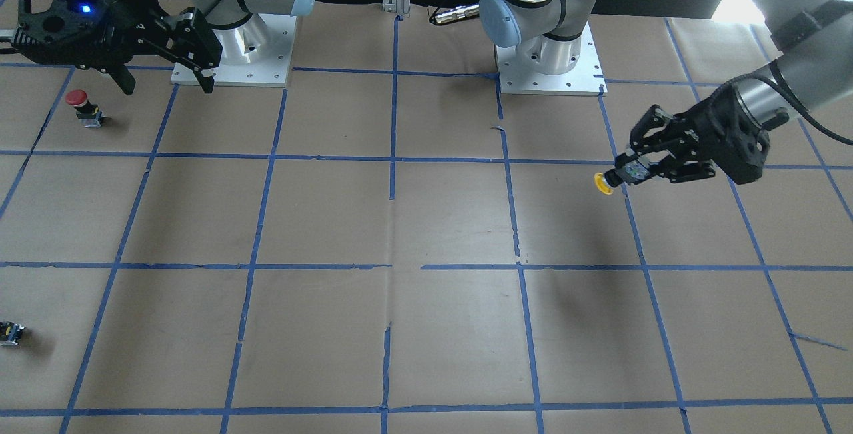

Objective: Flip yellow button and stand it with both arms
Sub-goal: 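Lift the yellow button with the left gripper while the right arm approaches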

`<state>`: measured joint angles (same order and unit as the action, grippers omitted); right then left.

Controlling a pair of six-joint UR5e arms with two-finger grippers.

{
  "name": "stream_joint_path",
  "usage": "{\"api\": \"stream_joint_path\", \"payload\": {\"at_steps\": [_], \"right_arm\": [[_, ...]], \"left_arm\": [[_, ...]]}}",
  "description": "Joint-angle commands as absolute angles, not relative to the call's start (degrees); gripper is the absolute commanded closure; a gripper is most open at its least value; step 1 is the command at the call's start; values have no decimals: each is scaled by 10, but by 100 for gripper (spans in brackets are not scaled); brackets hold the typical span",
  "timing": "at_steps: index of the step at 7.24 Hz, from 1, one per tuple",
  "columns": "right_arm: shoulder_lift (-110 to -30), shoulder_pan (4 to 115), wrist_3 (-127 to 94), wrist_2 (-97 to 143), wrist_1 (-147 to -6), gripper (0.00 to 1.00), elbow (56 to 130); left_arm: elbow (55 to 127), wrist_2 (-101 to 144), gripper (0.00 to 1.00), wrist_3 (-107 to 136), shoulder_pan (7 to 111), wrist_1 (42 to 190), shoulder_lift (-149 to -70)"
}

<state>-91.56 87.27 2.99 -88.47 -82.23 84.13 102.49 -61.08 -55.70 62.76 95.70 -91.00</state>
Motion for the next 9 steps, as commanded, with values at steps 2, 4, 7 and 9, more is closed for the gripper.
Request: {"api": "stream_joint_path", "payload": {"at_steps": [2, 4, 7, 9], "right_arm": [[-911, 863, -39, -884, -897, 1, 854], [-916, 791, -38, -808, -821, 1, 854], [-918, 718, -62, -692, -689, 1, 856], [-929, 715, -158, -598, -602, 1, 857]], "left_arm": [[1027, -351, 87, -523, 692, 1149, -852], [1029, -212, 87, -466, 761, 1176, -830], [1039, -78, 87, -373, 837, 1175, -821], [1032, -57, 87, -275, 842, 1173, -825]]}}
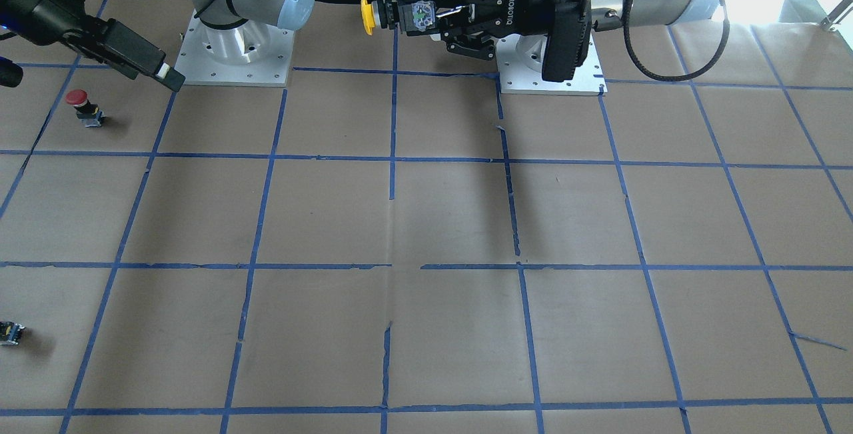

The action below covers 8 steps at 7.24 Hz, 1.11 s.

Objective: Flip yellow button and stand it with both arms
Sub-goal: 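Lift the yellow button with the left gripper while the right arm approaches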

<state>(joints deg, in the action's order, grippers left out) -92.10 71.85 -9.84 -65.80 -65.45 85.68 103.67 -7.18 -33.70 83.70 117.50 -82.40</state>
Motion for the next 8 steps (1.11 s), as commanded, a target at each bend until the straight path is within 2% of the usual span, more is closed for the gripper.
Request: {"api": "stream_joint_path", "payload": {"at_steps": [1, 3, 5, 8], "right_arm": [[-952, 717, -260, -564, -599, 1, 859], [-957, 765, -382, -511, -599, 3, 860], [-971, 865, -582, -514, -640, 6, 860], [-971, 881, -687, -425, -713, 7, 857]], "left_arm": [[1032, -55, 87, -259, 843, 1173, -824], [1028, -43, 87, -214, 846, 1143, -824], [1035, -44, 87, -162, 846, 1080, -823], [1037, -43, 87, -163, 846, 1079, -823]]}}
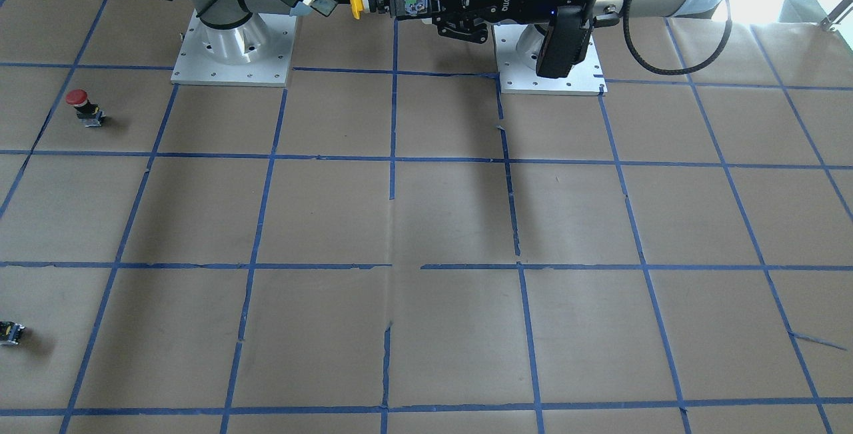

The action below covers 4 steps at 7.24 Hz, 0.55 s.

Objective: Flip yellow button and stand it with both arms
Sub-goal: 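Bring the right gripper to the yellow cap and close on it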

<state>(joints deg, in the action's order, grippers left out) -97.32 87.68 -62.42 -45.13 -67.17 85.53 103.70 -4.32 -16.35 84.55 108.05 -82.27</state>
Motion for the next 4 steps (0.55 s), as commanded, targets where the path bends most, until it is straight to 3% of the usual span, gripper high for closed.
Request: {"api": "stream_joint_path", "payload": {"at_steps": [1, 4], "right_arm": [[-973, 882, -730, -425, -747, 7, 857], [-965, 882, -736, -429, -770, 7, 853]], "left_arm": [[1037, -43, 87, -163, 846, 1078, -823], [1038, -43, 87, -163, 846, 1078, -824]]}}
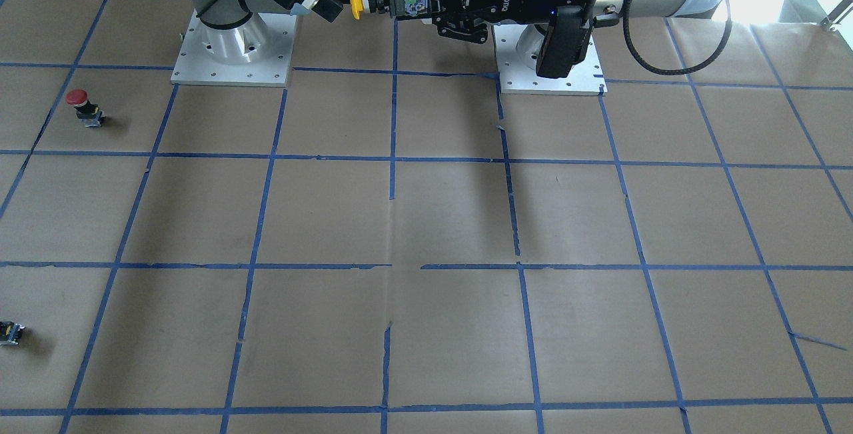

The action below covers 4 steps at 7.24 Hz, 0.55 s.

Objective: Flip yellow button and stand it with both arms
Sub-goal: 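Bring the right gripper to the yellow cap and close on it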

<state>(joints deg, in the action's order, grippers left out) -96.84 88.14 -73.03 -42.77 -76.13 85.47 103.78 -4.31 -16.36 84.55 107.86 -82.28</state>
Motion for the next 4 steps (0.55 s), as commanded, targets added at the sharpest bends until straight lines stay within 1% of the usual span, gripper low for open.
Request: {"api": "stream_joint_path", "payload": {"at_steps": [1, 4], "right_arm": [[-967, 884, -750, -425, -772, 6, 851], [-965, 924, -782, -426, -814, 6, 852]], "left_arm": [[1038, -43, 87, -164, 846, 1079, -823], [1038, -43, 87, -166, 846, 1078, -824]]}}
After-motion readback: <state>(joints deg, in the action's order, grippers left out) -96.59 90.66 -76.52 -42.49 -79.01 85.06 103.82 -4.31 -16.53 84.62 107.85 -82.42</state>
